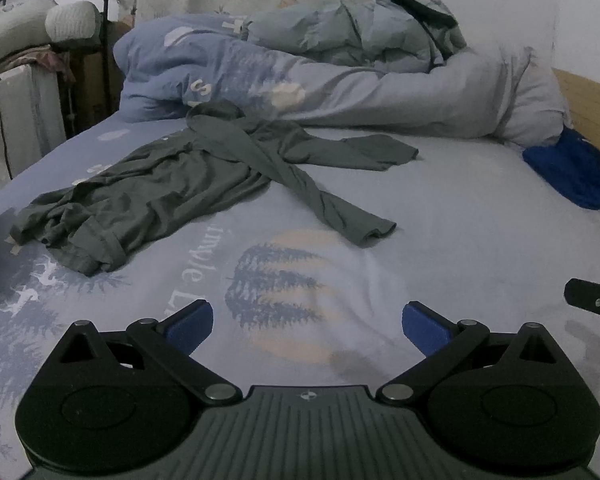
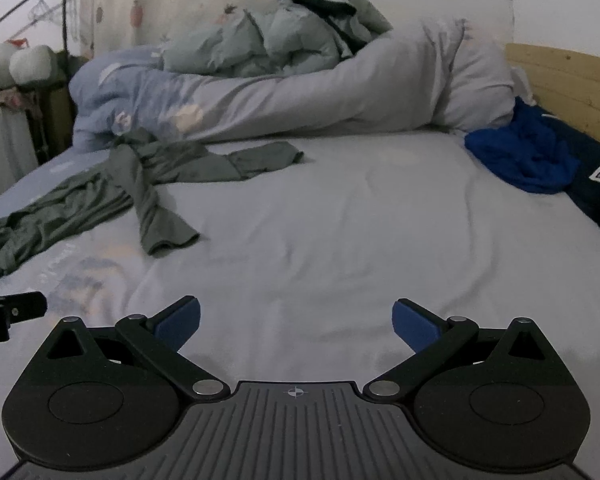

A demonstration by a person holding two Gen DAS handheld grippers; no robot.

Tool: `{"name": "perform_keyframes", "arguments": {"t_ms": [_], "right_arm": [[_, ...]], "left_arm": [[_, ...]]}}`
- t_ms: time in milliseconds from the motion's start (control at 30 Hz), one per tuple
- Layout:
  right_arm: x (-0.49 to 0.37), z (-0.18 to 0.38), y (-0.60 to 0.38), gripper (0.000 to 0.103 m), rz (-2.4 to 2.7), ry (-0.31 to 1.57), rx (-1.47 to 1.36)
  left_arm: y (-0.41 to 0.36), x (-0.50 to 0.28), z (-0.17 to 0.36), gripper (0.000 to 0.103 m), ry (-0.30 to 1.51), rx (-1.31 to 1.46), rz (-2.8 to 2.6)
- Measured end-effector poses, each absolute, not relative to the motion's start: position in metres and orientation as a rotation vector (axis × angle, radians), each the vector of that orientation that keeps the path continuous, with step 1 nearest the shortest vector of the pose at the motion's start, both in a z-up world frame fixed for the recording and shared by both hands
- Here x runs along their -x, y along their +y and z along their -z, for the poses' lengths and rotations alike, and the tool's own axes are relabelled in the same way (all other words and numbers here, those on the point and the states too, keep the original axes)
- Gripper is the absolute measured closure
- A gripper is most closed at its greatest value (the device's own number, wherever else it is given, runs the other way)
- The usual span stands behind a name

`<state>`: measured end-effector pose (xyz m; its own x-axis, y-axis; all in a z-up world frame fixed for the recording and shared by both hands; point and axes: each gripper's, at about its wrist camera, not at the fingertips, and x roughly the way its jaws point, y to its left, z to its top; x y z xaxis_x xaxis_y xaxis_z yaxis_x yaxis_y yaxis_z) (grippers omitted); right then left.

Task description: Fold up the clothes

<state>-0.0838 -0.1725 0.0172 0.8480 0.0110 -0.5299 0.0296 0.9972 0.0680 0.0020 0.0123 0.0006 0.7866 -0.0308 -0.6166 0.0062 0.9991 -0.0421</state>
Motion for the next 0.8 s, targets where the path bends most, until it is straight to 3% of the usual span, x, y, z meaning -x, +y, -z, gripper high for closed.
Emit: {"name": "perform_keyframes", "arguments": {"t_ms": [567,800], "right_arm": [[0.084,-0.02,-0.123,0.0,-0.017,0.554,0.164],[0.069,-0.028,-0.11,0.0,-0.122,0.583,0.136]], "left_arm": [[0.033,-0.003,-0.004,0.0,0.638,0.077,-0.012],[0.052,-0.011,-0.013,0.0,0.641,0.068,-0.075]]}}
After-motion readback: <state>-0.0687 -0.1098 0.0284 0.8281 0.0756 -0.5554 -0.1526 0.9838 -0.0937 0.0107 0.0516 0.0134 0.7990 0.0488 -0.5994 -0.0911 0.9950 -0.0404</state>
